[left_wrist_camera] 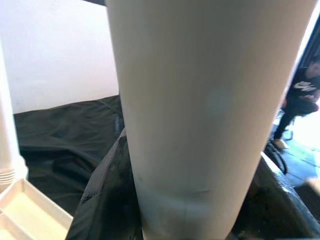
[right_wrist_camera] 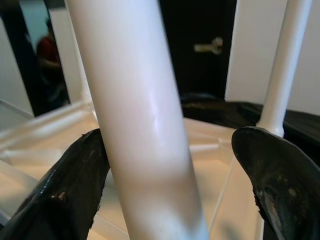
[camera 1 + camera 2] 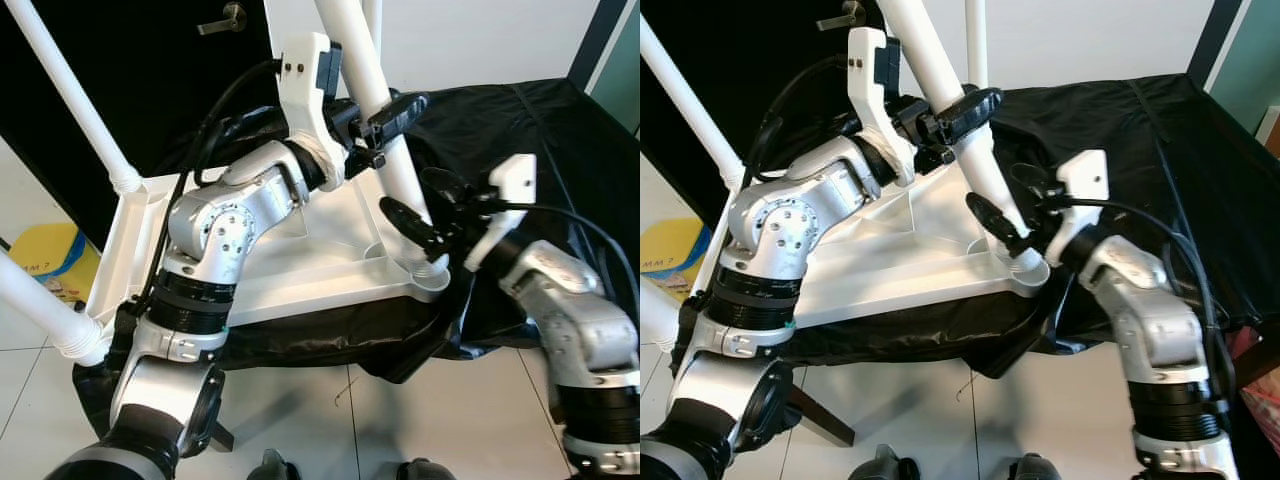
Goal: Building children table
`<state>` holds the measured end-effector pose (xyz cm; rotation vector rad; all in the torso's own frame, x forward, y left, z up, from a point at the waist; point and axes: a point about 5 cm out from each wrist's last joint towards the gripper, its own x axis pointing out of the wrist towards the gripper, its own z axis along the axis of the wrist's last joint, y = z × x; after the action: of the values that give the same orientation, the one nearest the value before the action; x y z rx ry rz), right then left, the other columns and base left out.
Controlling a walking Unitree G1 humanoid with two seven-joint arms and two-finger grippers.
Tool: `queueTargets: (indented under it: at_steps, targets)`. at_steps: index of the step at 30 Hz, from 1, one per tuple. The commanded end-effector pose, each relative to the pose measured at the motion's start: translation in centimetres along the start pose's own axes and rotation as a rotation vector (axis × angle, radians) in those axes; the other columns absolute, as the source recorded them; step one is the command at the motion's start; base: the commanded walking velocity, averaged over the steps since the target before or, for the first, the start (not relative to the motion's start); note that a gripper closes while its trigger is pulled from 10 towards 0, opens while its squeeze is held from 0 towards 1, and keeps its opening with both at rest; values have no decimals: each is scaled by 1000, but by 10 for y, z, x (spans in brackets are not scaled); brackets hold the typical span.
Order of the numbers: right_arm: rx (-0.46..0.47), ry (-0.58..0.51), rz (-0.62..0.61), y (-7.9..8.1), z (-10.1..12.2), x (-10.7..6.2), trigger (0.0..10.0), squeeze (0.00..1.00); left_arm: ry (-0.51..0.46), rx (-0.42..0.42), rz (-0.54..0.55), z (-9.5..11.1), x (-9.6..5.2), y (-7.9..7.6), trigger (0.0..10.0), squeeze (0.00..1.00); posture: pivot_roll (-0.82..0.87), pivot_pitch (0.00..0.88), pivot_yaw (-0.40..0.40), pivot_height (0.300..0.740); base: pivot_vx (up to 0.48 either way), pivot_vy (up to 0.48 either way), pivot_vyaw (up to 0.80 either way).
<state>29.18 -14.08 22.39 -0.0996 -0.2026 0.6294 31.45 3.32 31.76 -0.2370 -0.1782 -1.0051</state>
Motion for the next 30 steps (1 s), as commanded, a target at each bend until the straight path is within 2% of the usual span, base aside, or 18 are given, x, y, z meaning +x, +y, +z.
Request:
queueTargets:
  at_steps: [1, 2, 3, 7, 12, 16, 22, 30]
  targets:
    - [-35, 22, -23, 5, -3, 7, 10000, 694, -5, 61, 28, 4, 4, -1, 10000, 0, -119, 56, 71, 740, 0, 0, 0]
    - [-40, 32, -31, 7, -5, 9, 10000, 694, -5, 78, 37, 4, 5, -1, 10000, 0, -119, 56, 71, 740, 0, 0, 0]
    - [-49, 43, -51, 8, -7, 12, 10000, 0, -16, 83, 37, 4, 6, -2, 10000, 0, -118, 57, 71, 740, 0, 0, 0]
    - [-65, 42, -88, 10, -9, 17, 10000, 0, -37, 95, 29, 5, 8, -6, 10000, 0, -117, 57, 71, 740, 0, 0, 0]
    - [-17, 81, -157, 12, -16, 26, 10000, 0, -47, 90, 64, 4, 13, -9, 10000, 0, -109, 58, 68, 740, 0, 0, 0]
    - [-94, 79, -233, 19, -16, 38, 10000, 0, -42, 125, 82, 1, 20, -13, 10000, 0, -106, 59, 67, 740, 0, 0, 0]
    - [-122, 97, -306, 23, -21, 45, 10000, 0, -45, 129, 85, 1, 24, -15, 10000, 0, -101, 61, 66, 740, 0, 0, 0]
    - [-131, 126, -323, 26, -25, 47, 10000, 0, -42, 133, 77, 0, 25, -17, 10000, 0, -99, 61, 68, 740, 0, 0, 0]
